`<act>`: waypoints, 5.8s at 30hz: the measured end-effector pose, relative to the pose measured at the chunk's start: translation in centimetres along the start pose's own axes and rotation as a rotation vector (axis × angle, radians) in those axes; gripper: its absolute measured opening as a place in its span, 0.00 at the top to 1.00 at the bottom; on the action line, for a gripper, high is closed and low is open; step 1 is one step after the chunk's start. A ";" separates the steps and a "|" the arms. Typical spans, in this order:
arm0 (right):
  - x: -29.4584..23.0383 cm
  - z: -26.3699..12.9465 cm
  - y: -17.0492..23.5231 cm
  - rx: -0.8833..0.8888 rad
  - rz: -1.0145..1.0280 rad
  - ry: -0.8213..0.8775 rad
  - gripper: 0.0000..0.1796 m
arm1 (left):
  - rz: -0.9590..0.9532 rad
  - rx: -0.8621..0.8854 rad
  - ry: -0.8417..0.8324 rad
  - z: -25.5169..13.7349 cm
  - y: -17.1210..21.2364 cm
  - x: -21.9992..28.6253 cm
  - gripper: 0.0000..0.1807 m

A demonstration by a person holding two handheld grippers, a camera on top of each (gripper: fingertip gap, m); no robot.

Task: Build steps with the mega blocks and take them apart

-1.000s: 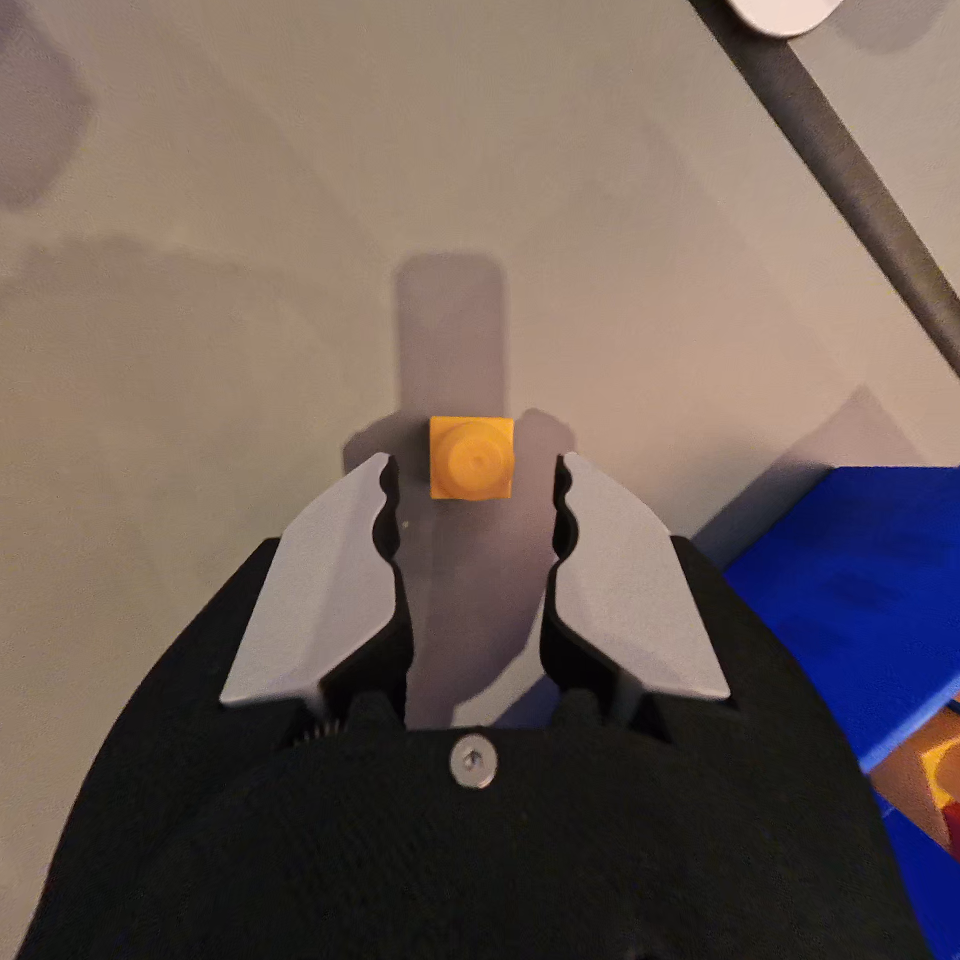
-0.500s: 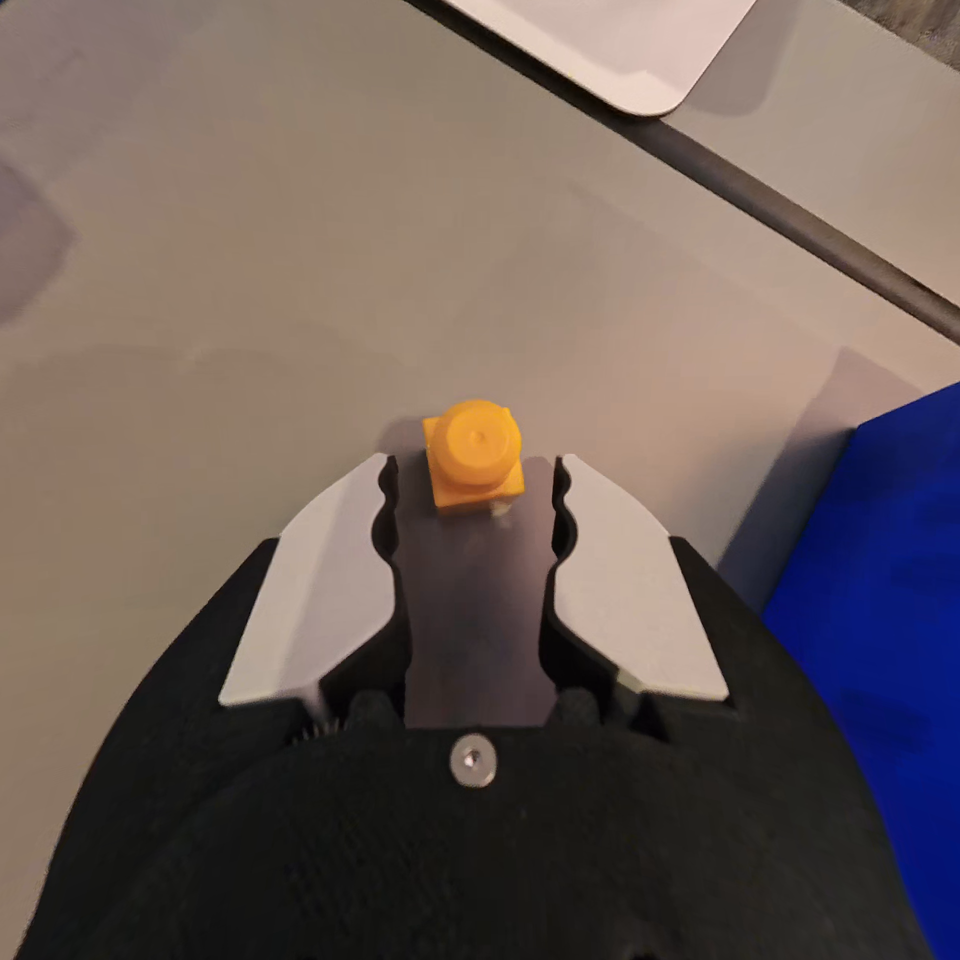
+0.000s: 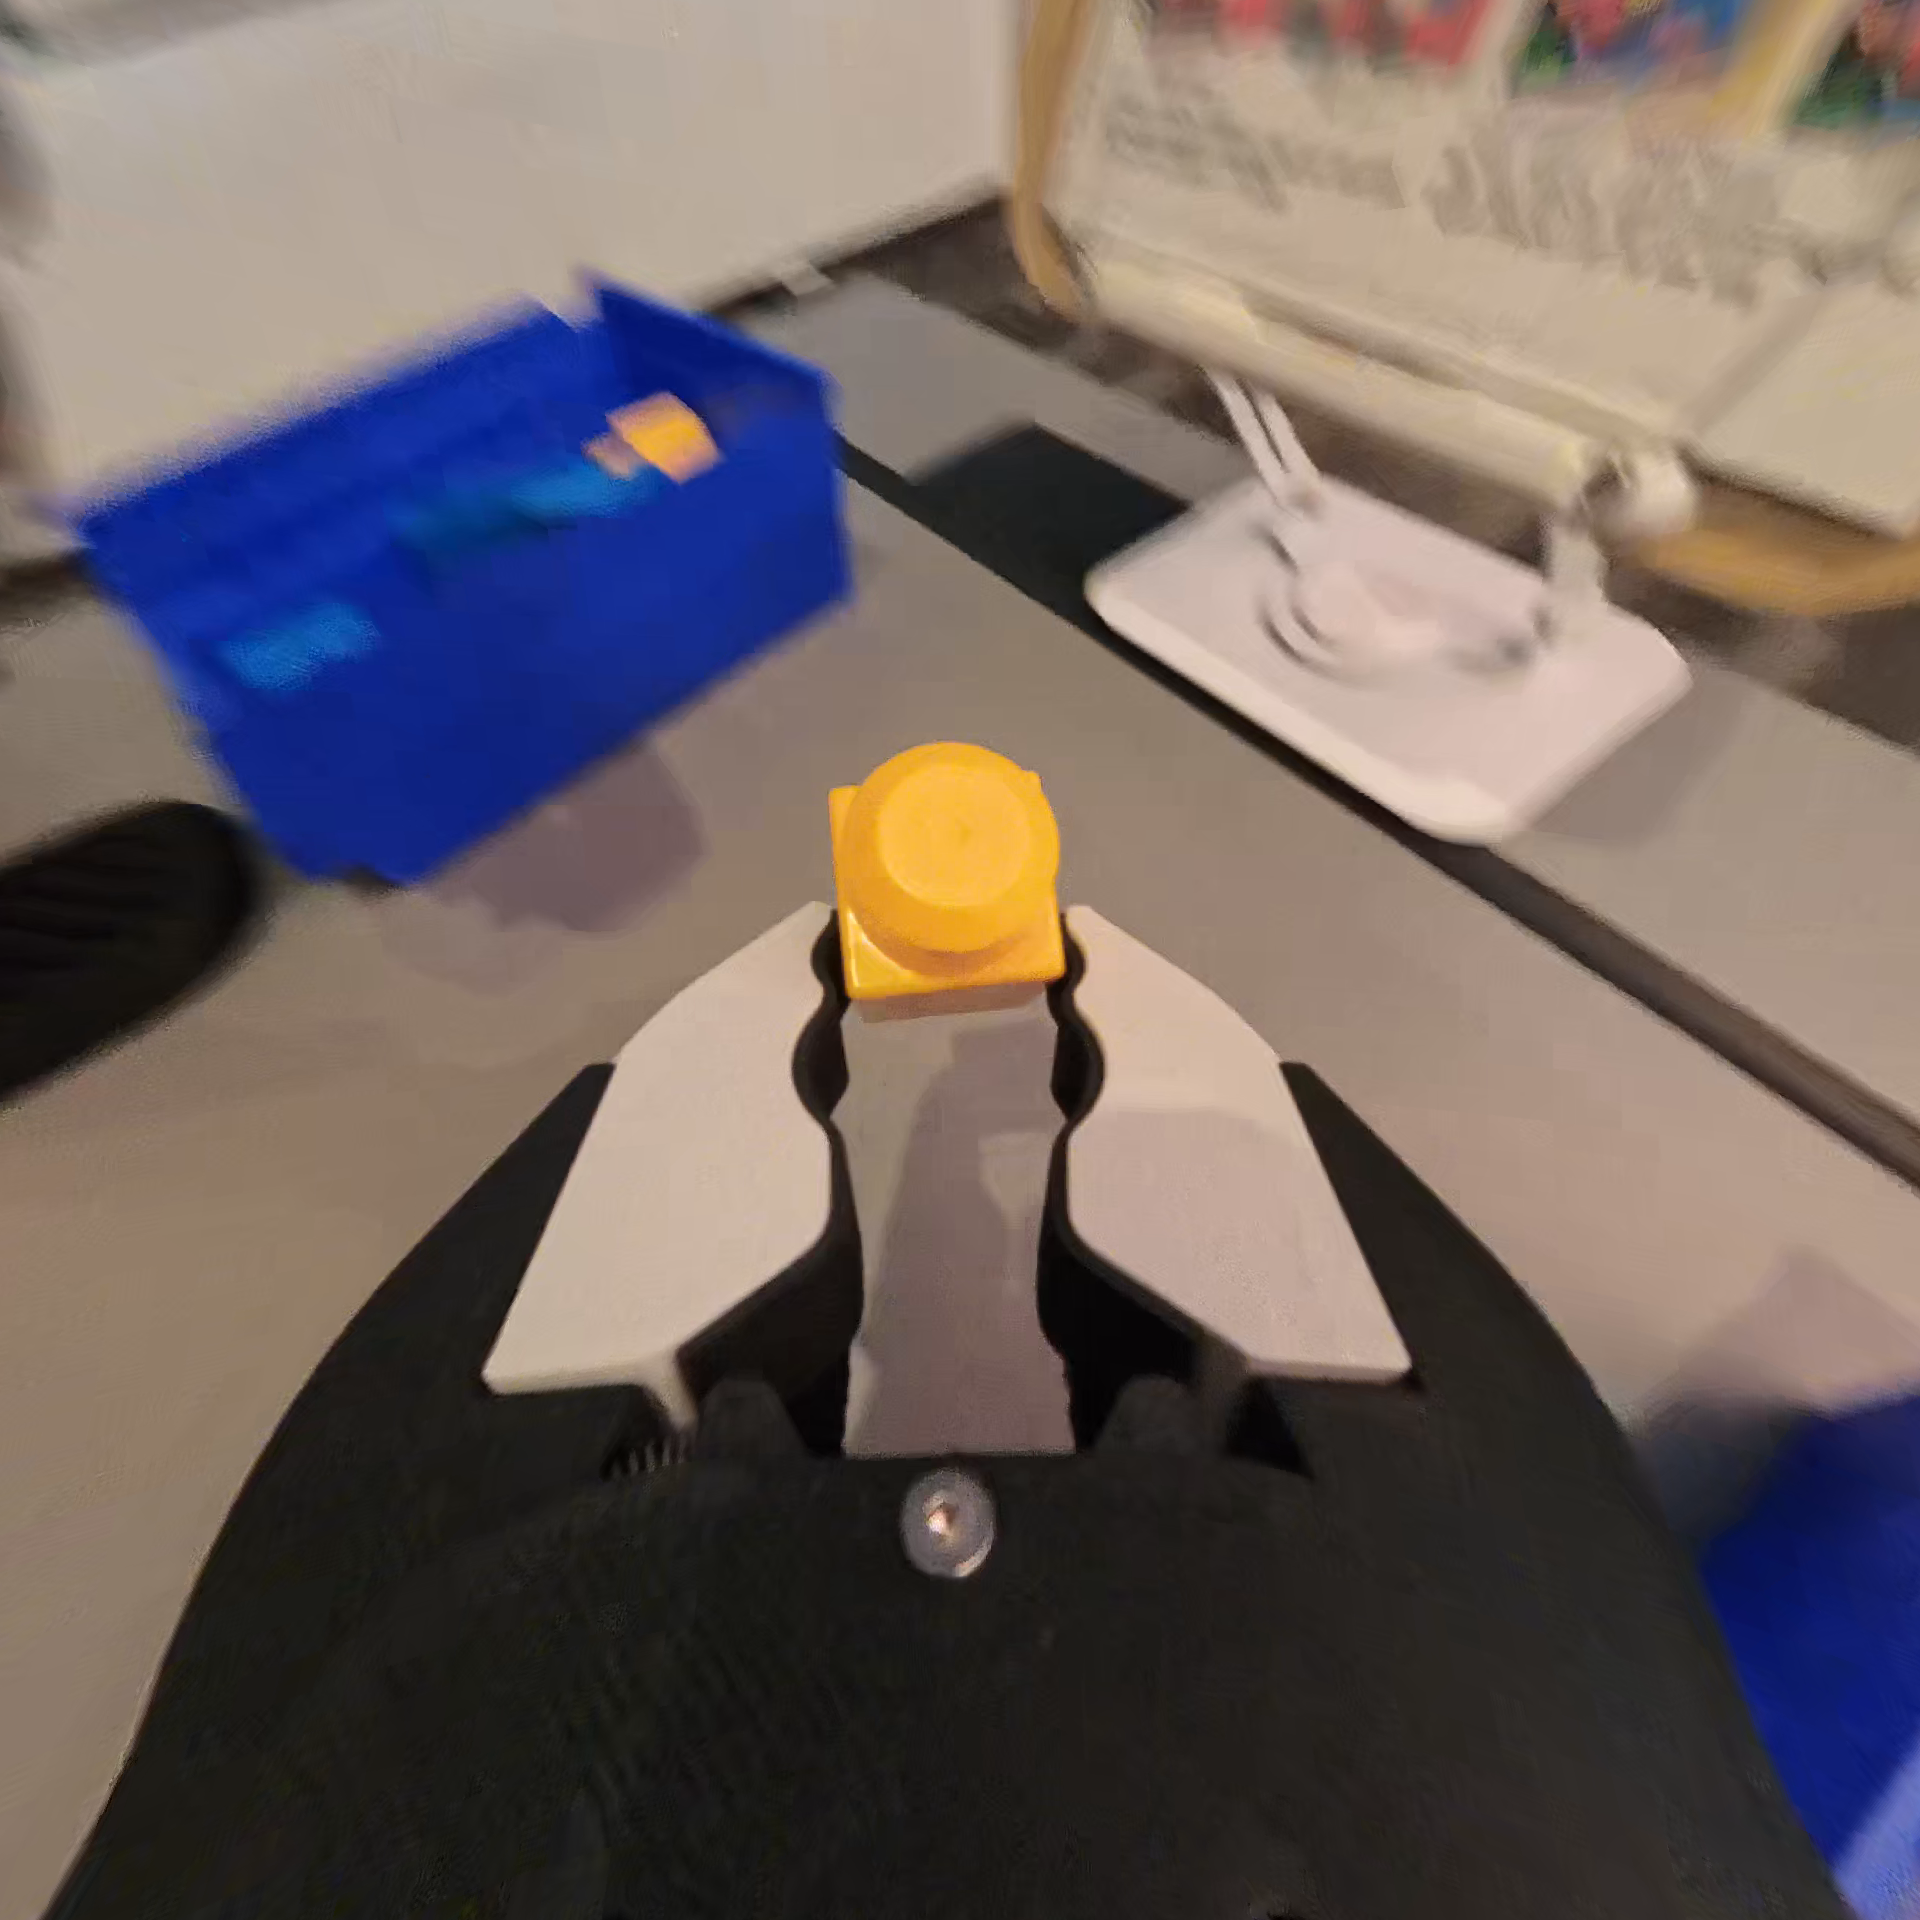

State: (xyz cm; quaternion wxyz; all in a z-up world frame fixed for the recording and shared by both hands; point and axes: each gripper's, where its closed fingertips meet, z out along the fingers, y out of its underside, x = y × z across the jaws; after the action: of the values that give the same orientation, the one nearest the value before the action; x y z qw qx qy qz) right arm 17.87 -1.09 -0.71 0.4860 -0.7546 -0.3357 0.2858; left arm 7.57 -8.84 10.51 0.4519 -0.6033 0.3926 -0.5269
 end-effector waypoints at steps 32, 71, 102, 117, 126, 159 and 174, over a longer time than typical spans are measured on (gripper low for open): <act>-8.9 -3.8 -0.5 -0.263 0.056 -0.548 0.79 | -0.141 -0.387 0.155 8.5 11.7 0.7 0.78; 14.2 -21.0 4.4 -0.270 -0.193 0.273 0.80 | 0.063 -0.226 0.035 3.9 5.1 0.3 0.61; 20.2 -13.5 14.8 -0.679 -0.324 0.293 0.81 | 0.077 -0.184 -0.002 -0.5 2.1 0.4 0.62; 17.4 -16.7 6.6 -0.440 -0.403 0.401 0.78 | 0.175 -0.632 -0.902 -20.8 7.5 -15.2 0.66; 14.4 -15.6 4.5 -0.419 -0.509 0.366 0.78 | -0.004 -0.810 -0.972 -21.8 15.0 -22.2 0.64; -7.8 -6.0 -8.0 0.319 -0.199 -0.389 0.73 | -0.032 0.099 -0.004 1.3 -0.7 -1.0 0.80; -6.9 -0.5 -0.8 -0.116 -0.035 -0.390 0.81 | 0.129 -0.328 -0.319 -6.1 2.4 -4.4 0.73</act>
State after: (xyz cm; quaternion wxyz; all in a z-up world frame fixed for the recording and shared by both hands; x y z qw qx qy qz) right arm 13.89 -6.54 0.97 0.3727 -0.7057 -0.4523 0.3981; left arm 0.95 -6.16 7.16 0.4366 -0.7180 0.4344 -0.3243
